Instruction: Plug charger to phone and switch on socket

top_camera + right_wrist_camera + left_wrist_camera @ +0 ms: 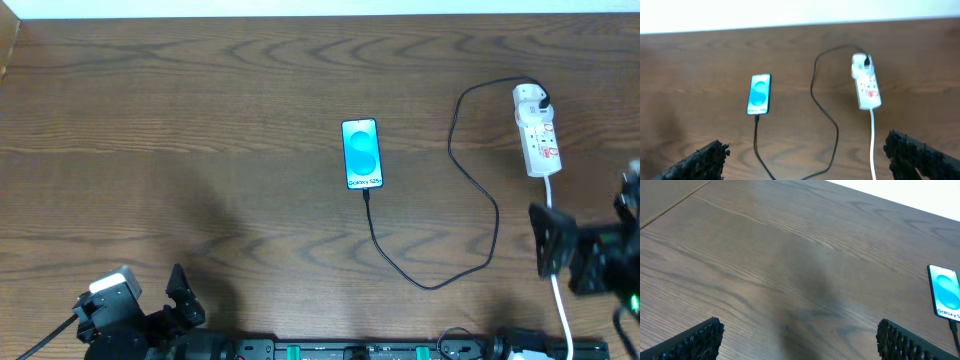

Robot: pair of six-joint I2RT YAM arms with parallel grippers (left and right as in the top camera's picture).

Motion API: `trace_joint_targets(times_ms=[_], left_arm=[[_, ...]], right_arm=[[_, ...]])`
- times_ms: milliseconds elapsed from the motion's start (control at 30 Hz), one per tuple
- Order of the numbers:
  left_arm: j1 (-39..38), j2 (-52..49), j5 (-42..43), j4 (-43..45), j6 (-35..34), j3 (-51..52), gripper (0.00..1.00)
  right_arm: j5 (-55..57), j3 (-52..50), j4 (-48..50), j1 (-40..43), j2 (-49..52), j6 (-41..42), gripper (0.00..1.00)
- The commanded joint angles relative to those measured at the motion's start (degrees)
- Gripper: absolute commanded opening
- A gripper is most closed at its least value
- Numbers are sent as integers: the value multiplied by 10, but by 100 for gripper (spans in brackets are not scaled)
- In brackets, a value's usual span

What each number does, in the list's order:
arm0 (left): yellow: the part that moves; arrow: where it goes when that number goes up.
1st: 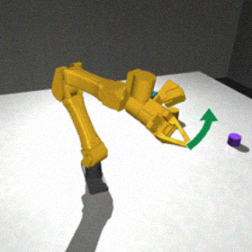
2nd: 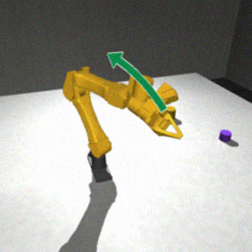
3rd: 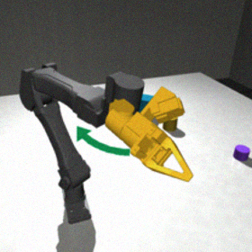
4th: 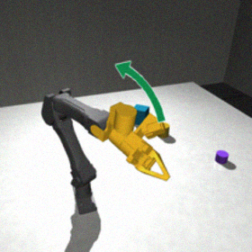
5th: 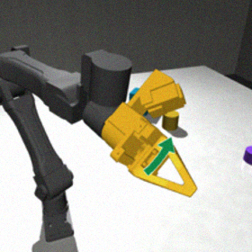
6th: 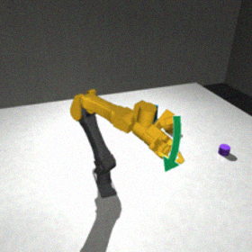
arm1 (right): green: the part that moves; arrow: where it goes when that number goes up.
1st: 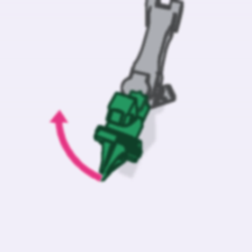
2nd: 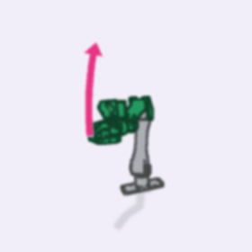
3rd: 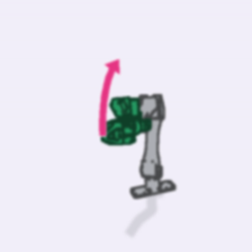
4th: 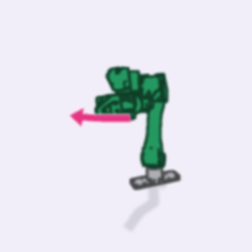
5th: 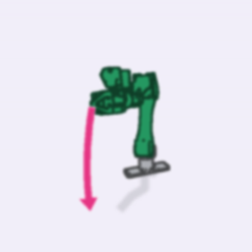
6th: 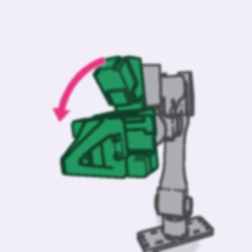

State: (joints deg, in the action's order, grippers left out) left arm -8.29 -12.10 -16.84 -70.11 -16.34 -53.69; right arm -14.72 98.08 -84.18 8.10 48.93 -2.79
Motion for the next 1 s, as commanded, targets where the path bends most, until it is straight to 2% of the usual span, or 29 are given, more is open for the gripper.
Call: trace_joint_targets(times_ms=[0, 633, 833, 967], left_arm=[[3, 4, -4, 0, -1, -5, 98], [3, 4, -4, 0, -1, -5, 98], [3, 4, -4, 0, -1, -5, 98], [3, 4, -4, 0, -1, -5, 98]], right_arm=[[3, 0, 0, -3, -42, -7, 99], [24, -3, 28, -71, -198, -7, 99], [70, -39, 57, -61, -218, -7, 99], [84, -103, 123, -57, -225, -7, 99]])
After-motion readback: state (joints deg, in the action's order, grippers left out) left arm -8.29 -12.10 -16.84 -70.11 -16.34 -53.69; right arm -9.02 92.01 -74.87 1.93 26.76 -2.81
